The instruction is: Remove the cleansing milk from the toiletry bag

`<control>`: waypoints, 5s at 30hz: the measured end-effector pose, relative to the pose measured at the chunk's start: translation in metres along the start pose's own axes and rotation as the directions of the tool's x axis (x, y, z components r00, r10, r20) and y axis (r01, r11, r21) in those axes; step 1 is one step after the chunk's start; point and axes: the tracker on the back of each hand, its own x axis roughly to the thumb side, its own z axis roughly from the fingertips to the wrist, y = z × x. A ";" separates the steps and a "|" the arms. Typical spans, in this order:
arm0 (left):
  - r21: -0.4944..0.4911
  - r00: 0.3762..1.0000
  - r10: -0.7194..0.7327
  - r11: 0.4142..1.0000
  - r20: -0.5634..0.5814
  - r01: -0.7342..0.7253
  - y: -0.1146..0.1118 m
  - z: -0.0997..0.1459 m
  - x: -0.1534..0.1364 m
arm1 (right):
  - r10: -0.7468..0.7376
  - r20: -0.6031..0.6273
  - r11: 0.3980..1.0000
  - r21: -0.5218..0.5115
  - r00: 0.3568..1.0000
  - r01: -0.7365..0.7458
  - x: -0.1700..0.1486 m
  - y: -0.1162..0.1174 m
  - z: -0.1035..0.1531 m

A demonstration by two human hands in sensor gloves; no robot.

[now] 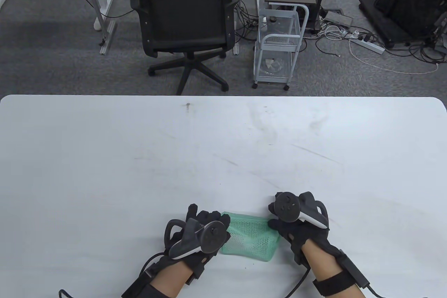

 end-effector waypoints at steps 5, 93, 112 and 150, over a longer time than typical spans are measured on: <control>-0.006 1.000 -0.007 1.000 0.001 0.007 -0.001 0.000 0.001 | 0.041 0.007 0.999 0.015 0.999 -0.041 0.005 0.006 -0.003; 0.187 0.971 0.128 0.978 -0.203 -0.090 0.023 0.000 -0.050 | 0.111 0.232 0.845 -0.534 0.966 0.031 0.033 -0.042 0.040; 0.146 0.967 0.132 0.984 -0.218 -0.102 0.017 -0.002 -0.055 | -0.106 0.148 0.953 -0.267 0.983 0.143 -0.005 -0.020 0.006; 0.174 0.968 0.133 0.980 -0.211 -0.097 0.019 0.000 -0.052 | -0.015 0.387 0.930 -0.333 0.922 0.154 0.012 -0.015 0.009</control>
